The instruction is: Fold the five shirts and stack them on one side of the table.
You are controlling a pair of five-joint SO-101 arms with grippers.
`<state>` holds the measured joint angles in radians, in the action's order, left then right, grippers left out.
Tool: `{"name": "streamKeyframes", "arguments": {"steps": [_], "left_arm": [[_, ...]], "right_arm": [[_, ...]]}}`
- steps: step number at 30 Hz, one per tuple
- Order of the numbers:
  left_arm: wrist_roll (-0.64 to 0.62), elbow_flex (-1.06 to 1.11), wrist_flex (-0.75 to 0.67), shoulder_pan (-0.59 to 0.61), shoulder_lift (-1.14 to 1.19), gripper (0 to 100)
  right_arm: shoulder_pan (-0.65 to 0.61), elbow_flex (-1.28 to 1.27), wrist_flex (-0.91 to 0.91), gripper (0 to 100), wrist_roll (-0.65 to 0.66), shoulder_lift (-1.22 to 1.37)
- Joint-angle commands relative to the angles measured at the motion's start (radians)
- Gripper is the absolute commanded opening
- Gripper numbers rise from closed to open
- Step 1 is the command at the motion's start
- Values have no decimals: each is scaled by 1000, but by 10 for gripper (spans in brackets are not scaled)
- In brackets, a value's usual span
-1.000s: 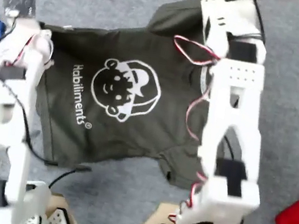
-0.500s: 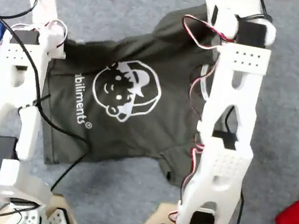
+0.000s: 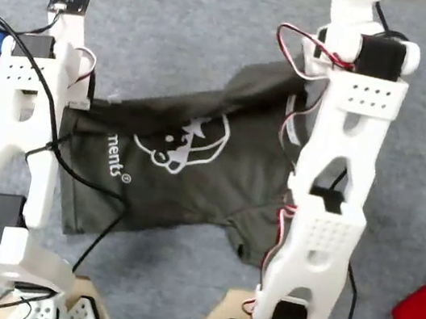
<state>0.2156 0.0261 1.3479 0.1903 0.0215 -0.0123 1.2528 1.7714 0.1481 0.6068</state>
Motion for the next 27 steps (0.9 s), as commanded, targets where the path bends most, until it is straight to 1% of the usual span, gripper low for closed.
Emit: {"name": "streamKeyframes", "arguments": {"steps": [1,3,5,9,13,18,24,27], "left_arm": [[8,44,18,-11,-8,19],[8,112,17,-9,-16,19],[9,180,-28,-2,-58,19],[9,331,-149,-14,-194,19],[9,456,-172,-71,-325,19],[8,535,-166,-97,-398,19],[9,595,-167,-89,-403,19],[9,617,-172,-91,-403,19]], "right_arm": [[-1,-275,17,5,2,-220],[-13,-475,12,5,3,-340],[-18,-673,-20,5,9,-446],[5,-1047,-190,5,11,-604],[36,-1334,-328,5,26,-705],[114,-1517,-402,5,41,-759],[243,-1613,-370,5,149,-766],[265,-1684,-364,5,183,-768]]}}
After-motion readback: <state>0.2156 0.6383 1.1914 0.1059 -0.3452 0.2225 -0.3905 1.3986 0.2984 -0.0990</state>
